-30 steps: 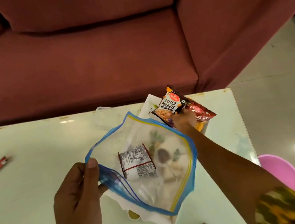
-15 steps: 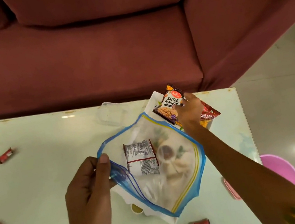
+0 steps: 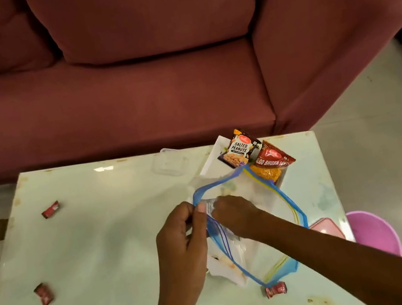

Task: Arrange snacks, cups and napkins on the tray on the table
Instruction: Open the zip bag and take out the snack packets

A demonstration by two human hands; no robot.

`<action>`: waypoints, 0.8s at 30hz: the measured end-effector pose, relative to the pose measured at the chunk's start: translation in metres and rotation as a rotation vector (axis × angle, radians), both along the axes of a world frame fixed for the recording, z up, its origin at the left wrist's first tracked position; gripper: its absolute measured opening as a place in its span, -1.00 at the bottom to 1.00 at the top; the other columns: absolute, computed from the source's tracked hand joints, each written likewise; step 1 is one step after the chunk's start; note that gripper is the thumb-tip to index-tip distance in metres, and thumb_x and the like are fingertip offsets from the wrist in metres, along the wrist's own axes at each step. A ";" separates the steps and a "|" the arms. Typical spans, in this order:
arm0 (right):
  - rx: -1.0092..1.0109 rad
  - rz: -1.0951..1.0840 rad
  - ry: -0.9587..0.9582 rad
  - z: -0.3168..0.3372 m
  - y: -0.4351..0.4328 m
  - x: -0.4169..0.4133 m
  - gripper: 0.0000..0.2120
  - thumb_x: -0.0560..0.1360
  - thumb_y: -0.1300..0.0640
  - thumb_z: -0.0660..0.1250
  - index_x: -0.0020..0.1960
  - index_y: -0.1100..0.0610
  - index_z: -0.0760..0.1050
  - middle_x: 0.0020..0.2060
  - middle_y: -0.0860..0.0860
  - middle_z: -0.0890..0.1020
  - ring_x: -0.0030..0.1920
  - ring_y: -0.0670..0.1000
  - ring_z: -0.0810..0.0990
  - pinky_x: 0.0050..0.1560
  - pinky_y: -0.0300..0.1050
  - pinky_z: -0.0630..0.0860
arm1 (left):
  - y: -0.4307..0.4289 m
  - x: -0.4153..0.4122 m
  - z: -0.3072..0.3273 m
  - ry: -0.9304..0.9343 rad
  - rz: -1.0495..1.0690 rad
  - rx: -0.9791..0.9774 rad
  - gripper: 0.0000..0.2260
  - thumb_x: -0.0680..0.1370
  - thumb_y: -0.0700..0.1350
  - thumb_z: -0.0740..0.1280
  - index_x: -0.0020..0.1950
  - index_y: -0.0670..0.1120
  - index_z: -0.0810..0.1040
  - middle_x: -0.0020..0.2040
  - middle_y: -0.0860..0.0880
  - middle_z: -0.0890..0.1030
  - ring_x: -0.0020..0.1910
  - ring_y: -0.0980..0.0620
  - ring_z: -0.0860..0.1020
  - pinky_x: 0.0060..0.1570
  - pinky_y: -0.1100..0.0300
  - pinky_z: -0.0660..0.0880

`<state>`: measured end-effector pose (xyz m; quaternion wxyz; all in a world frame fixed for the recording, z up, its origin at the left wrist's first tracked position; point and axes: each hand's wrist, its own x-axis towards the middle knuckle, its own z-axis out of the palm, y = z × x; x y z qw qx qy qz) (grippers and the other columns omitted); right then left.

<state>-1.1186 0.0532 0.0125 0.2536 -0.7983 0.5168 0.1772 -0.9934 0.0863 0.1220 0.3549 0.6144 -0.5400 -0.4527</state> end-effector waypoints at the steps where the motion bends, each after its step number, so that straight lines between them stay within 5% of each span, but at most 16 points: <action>1: 0.002 0.078 0.054 -0.013 -0.004 0.000 -0.76 0.54 0.36 0.14 0.16 0.29 0.47 0.19 0.21 0.52 0.25 0.22 0.43 0.23 0.04 0.40 | 0.001 0.002 0.003 -0.015 -0.006 -0.007 -0.60 0.41 0.15 0.16 -0.26 -0.19 0.48 -0.34 -0.13 0.60 -0.28 -0.14 0.60 -0.15 -0.14 0.56; 6: -0.034 0.353 0.121 -0.051 -0.012 -0.017 -0.71 0.55 0.23 0.12 0.23 0.29 0.41 0.20 0.26 0.47 0.21 0.19 0.45 0.14 0.04 0.36 | 0.008 0.010 0.014 -0.020 -0.016 -0.011 -0.61 0.42 0.13 0.17 -0.28 -0.21 0.45 -0.35 -0.16 0.57 -0.28 -0.19 0.57 -0.15 -0.20 0.54; 9: -0.037 0.458 0.100 -0.058 -0.002 -0.015 -0.70 0.58 0.27 0.01 0.20 0.32 0.42 0.18 0.26 0.49 0.18 0.25 0.45 0.27 0.12 0.26 | 0.011 0.013 0.016 -0.012 -0.007 -0.010 -0.59 0.49 0.13 0.22 -0.29 -0.21 0.45 -0.35 -0.21 0.56 -0.28 -0.23 0.55 -0.16 -0.20 0.54; 12: -0.153 0.540 0.109 -0.060 0.003 -0.015 -0.69 0.56 0.36 0.01 0.20 0.24 0.42 0.16 0.19 0.53 0.16 0.22 0.49 0.23 0.12 0.37 | 0.012 0.019 0.013 -0.070 -0.005 -0.020 -0.63 0.50 0.10 0.22 -0.30 -0.18 0.46 -0.37 -0.15 0.57 -0.32 -0.14 0.55 -0.21 -0.07 0.56; 16: -0.180 0.320 -0.107 -0.034 0.004 -0.002 -0.71 0.48 0.36 0.11 0.17 0.21 0.41 0.14 0.16 0.54 0.12 0.18 0.50 0.11 -0.01 0.37 | 0.014 0.025 0.000 -0.227 -0.043 -0.007 -0.73 0.53 -0.12 0.25 -0.38 -0.03 0.36 -0.38 -0.13 0.54 -0.35 -0.07 0.53 -0.34 0.30 0.44; 19: -0.166 0.093 -0.332 0.008 0.007 0.006 -0.79 0.45 0.32 0.21 0.06 0.18 0.46 -0.02 0.14 0.61 -0.03 0.17 0.56 -0.15 -0.09 0.38 | 0.015 0.029 -0.003 -0.262 -0.009 -0.005 -0.71 0.54 -0.13 0.25 -0.39 -0.04 0.33 -0.38 -0.12 0.54 -0.38 -0.01 0.50 -0.37 0.38 0.38; 24: -0.165 -0.220 -0.612 0.081 0.016 -0.017 -0.80 0.48 0.32 0.24 0.03 0.16 0.57 -0.11 0.10 0.68 -0.11 0.09 0.61 -0.10 -0.05 0.52 | 0.008 0.034 0.000 -0.328 0.040 -0.059 -0.71 0.55 -0.13 0.22 -0.36 -0.17 0.36 -0.42 -0.12 0.49 -0.44 0.03 0.41 -0.38 0.39 0.32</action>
